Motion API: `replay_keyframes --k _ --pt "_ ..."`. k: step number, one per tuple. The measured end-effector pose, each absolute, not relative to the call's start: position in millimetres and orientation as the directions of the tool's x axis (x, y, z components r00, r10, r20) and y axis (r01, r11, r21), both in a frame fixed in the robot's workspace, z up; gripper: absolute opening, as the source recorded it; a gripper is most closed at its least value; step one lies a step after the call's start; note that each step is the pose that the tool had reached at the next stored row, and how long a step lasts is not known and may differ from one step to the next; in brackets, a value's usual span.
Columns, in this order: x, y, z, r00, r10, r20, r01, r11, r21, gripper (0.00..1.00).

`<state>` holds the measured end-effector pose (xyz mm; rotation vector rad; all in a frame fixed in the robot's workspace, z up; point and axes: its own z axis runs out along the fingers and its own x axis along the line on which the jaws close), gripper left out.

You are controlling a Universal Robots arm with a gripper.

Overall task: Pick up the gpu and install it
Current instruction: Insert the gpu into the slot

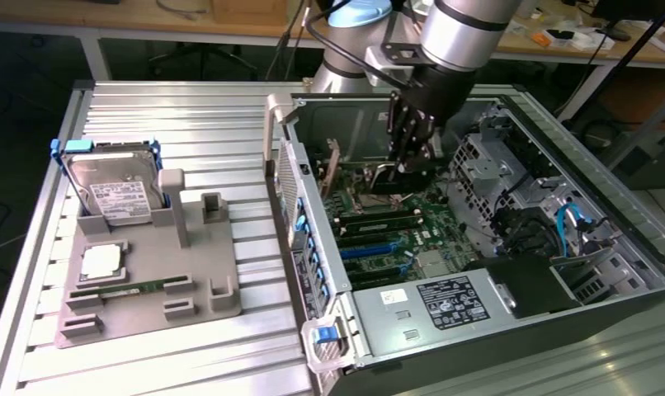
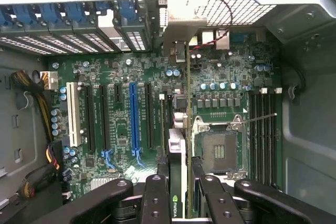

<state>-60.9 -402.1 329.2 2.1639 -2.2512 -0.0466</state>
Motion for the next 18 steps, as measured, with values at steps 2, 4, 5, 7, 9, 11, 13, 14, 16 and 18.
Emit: replay_keyframes --k 2,4,5,7,9,11,13,14,16,18 --pt "-61 -404 329 -0.040 -0.999 -0.007 -0.999 0.040 0.034 0.27" --pt "-61 -407 329 -0.040 -0.999 -0.007 -0.999 0.040 0.034 0.27" --pt "-61 -408 329 -0.041 -0.999 -0.007 -0.999 0.040 0.035 0.27" --pt "-61 -411 329 -0.041 -0.999 -0.007 -0.999 0.041 0.035 0.27" --pt "-61 -415 329 -0.042 -0.999 -0.007 -0.999 0.041 0.035 0.27" --pt "-61 -420 329 -0.043 -0.999 -0.007 -0.998 0.043 0.035 0.27" --pt "-61 -424 329 -0.045 -0.999 -0.007 -0.998 0.045 0.035 0.27" --pt "-61 -425 329 -0.046 -0.999 -0.007 -0.998 0.046 0.035 0.27" --pt "-61 -429 329 -0.048 -0.999 -0.007 -0.998 0.048 0.035 0.27" --pt "-61 -433 329 -0.049 -0.999 -0.007 -0.998 0.049 0.035 0.27"
